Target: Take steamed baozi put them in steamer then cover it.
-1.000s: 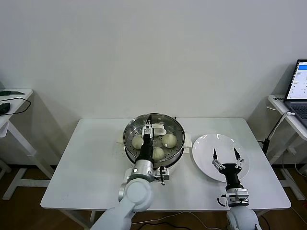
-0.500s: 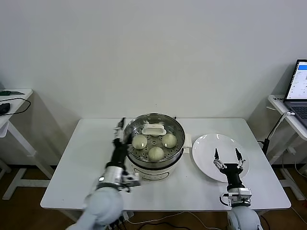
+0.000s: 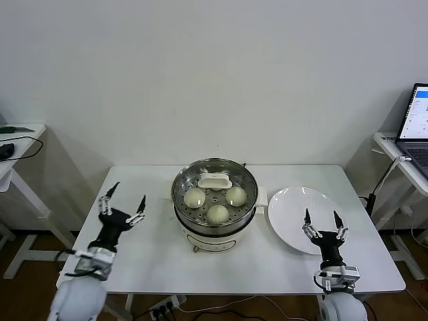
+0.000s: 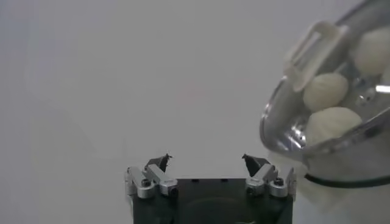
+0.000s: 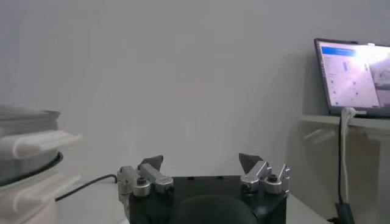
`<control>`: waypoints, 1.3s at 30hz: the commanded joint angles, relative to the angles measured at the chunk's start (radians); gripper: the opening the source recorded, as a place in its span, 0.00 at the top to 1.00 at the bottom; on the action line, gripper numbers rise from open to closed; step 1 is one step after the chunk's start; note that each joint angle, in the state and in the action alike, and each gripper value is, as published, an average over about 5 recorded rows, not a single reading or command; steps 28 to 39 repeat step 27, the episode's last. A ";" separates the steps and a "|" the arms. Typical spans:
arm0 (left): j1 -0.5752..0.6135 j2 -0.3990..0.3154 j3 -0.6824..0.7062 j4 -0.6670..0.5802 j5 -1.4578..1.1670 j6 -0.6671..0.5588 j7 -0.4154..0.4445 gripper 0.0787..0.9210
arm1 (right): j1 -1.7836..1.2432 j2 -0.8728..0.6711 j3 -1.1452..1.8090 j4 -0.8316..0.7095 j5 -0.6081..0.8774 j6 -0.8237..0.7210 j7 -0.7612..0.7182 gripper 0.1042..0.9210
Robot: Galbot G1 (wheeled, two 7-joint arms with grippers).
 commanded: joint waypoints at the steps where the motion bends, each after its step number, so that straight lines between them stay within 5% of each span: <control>1: 0.116 -0.043 -0.186 0.054 -0.413 -0.222 0.063 0.12 | -0.028 0.008 0.015 0.020 0.039 0.022 -0.024 0.12; 39: 0.137 -0.045 -0.162 0.041 -0.358 -0.222 0.064 0.12 | -0.040 0.024 0.029 0.041 0.049 0.000 -0.054 0.12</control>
